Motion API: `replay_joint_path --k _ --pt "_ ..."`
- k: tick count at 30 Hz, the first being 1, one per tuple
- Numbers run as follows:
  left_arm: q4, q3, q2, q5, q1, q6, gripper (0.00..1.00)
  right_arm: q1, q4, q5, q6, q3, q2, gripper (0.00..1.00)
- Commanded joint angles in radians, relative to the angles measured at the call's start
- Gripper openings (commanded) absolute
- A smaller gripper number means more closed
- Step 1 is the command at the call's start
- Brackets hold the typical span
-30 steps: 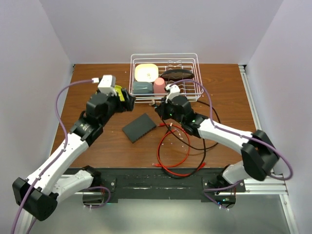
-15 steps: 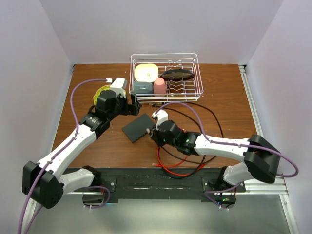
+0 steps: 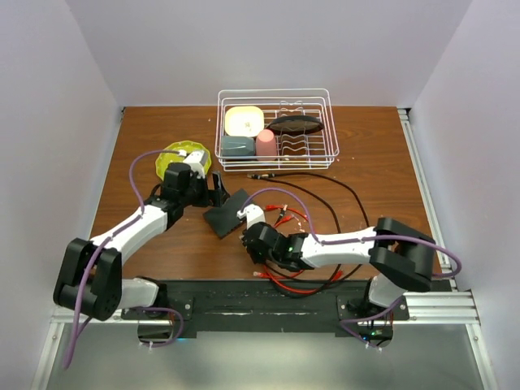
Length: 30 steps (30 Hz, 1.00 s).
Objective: Insert the plug into the switch port
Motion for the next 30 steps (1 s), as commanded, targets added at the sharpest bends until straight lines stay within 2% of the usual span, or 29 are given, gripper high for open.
replay_joint_path --k 1,6,14,26,30 --pt "0.147 -0.047 0.014 0.040 0.008 -0.021 0.94 0.024 0.051 0.049 0.017 0.068 0.049 0.00" --pt "0.282 -0.130 0.036 0.111 0.010 -0.028 0.93 0.047 0.068 0.092 0.029 0.077 0.072 0.00" --pt "0.329 -0.164 0.113 0.125 0.010 -0.014 0.90 0.076 0.005 0.162 0.059 0.115 0.124 0.00" --pt "0.308 -0.193 0.106 0.135 0.010 -0.022 0.60 0.139 -0.205 0.353 0.121 0.242 0.230 0.00" --pt "0.333 -0.211 0.098 0.140 0.010 -0.031 0.59 0.151 -0.217 0.371 0.128 0.249 0.236 0.00"
